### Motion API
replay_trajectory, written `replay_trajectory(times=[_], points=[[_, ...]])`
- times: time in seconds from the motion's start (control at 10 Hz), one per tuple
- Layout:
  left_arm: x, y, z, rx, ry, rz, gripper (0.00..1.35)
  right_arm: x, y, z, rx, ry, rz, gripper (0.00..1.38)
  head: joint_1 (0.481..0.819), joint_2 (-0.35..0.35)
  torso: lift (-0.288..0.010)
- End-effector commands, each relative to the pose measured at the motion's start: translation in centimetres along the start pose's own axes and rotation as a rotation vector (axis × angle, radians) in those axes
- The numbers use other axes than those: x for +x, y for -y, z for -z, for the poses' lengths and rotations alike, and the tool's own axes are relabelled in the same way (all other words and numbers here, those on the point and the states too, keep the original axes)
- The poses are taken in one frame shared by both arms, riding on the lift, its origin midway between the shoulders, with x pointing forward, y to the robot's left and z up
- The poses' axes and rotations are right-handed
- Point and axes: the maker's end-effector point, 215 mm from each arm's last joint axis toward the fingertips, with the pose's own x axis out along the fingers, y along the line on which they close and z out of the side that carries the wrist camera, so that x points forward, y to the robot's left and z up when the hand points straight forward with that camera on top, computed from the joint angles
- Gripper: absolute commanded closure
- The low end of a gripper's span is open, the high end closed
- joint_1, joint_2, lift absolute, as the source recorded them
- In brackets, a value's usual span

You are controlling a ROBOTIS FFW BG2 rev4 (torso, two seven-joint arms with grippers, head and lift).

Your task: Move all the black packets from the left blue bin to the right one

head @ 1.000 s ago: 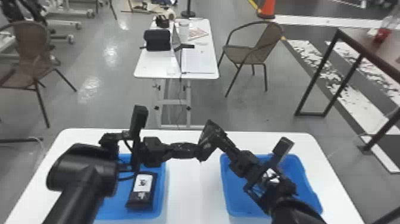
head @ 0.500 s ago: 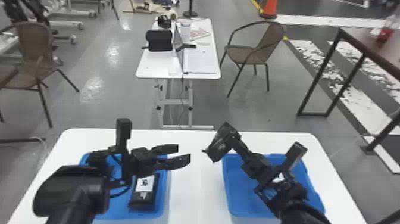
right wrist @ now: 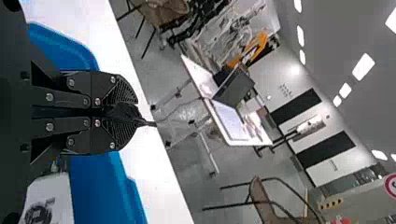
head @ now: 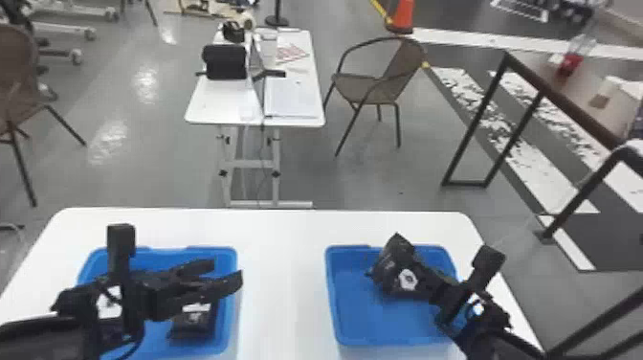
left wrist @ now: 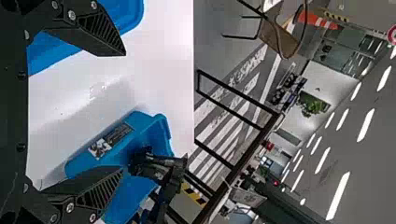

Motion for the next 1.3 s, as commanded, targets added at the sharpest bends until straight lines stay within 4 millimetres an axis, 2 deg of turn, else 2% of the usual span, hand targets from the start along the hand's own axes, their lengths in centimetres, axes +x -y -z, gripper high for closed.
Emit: replay_trajectory(times=[0.0,0.1,0.2,0.3,0.4,0.5,0.6,0.7,0.9,1.2], points=[[-0.8,-0.8,0.7,-0.012,-0.012,-0.031,0.18,-0.9,3.0,-0.4,-0.047,-0.011,0.093,0.70,0.695,-0.198,0.000],[-1.2,-1.5,1.4,-0.022,-0.035,-0.057,0.18,-1.8,3.6,-3.0,-0.151,0.048,0.195,0.12,0.695,-0.218,0.000],[-1.6,-2.0,2.6,-0.043,-0.065,-0.083,0.18,-2.7,2.5,-6.0,-0.187,0.149,0.254,0.00,0.695,-0.239,0.000],[-2.4,-3.1,3.7,-0.051,-0.109,-0.157,0.18,-3.7,0.2,-8.7,-0.161,0.261,0.230,0.15,0.695,-0.246,0.000],[-3.1,-4.3,5.3,-0.087,-0.146,-0.233,0.18,-4.9,-1.7,-10.5,-0.130,0.332,0.199,0.26,0.695,-0.237,0.000],[-4.1,-5.5,7.2,-0.114,-0.212,-0.295,0.19,-5.8,-3.6,-11.9,-0.115,0.375,0.158,0.33,0.695,-0.215,0.000],[-5.1,-6.6,8.6,-0.134,-0.272,-0.365,0.19,-6.3,-4.9,-12.4,-0.084,0.401,0.122,0.37,0.695,-0.198,0.000],[-5.7,-7.8,8.8,-0.134,-0.299,-0.427,0.19,-6.5,-5.9,-12.7,-0.060,0.417,0.094,0.37,0.695,-0.187,0.000],[-6.1,-9.7,8.3,-0.133,-0.328,-0.514,0.19,-6.7,-6.2,-12.2,-0.030,0.420,0.078,0.37,0.695,-0.144,0.000],[-4.4,-10.3,10.5,-0.205,-0.387,-0.511,0.29,-7.2,-5.9,-11.0,0.010,0.416,0.077,0.37,0.695,-0.133,0.000]])
